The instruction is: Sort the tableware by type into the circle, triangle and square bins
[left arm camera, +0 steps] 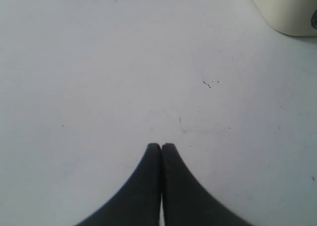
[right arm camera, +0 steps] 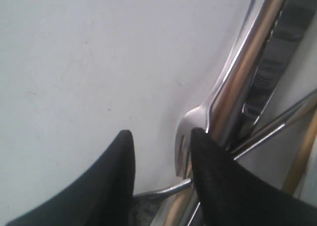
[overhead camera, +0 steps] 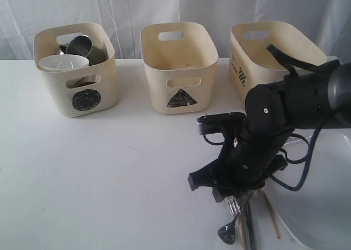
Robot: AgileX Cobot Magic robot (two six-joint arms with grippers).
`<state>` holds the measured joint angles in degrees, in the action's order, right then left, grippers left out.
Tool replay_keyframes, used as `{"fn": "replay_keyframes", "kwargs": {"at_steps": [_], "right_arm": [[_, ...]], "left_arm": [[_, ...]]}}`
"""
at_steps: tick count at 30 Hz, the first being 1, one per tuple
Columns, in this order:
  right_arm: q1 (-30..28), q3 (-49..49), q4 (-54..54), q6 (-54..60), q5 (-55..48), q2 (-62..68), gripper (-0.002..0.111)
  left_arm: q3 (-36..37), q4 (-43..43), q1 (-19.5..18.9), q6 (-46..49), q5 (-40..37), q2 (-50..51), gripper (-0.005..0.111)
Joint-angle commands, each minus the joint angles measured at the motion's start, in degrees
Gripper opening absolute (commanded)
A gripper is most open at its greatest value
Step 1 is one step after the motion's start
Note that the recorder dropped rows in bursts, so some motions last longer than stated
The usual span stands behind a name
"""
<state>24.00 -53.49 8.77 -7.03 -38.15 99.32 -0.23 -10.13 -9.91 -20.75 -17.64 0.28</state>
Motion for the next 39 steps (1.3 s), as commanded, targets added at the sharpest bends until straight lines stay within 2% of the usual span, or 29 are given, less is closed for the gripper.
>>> {"fn": "replay_keyframes", "kwargs": {"at_steps": [1,8,14,22,24,27,35,39], "right_arm": [[-0.05,0.25,-1.33,-0.79,2.26,0.35,0.036],[-0.05,0.25,-2.47,-0.93,3.94,0.10,0.036],[-0.05,0.25,-8.77,-7.21,2.09,0.21,0.036],[-0.05,0.95,-8.31,-8.25,3.07,0.21,0.036],[-0.05,0.95,-8.31,-8.25,5.91,0.21,0.036],[-0.05,0.95,-8.31,-8.25,10.22,1.82,0.032],[-0.05,0.95,-8.31,-8.14,6.31,3.20,0.029],[-0.05,0.95,-8.31,-7.97,6.95,3.20,0.020]], "left_arm": [[0.23,0.19,-0.02,0.04,-0.38,-0.28,0.000],[0.23,0.19,-0.02,0.04,-0.38,-0.28,0.000],[0.23,0.19,-0.02,0.04,-0.38,-0.28,0.000],[0.23,0.19,-0.02,0.04,-0.38,-0.28,0.000],[0.23,0.19,-0.02,0.04,-0.38,-0.28,0.000],[0.23,0.19,-0.02,0.04,-0.38,-0.28,0.000],[0.23,0.19,-0.02,0.04,-0.38,-0.28,0.000],[0.23,0.19,-0.02,0.04,-0.38,-0.28,0.000]]}}
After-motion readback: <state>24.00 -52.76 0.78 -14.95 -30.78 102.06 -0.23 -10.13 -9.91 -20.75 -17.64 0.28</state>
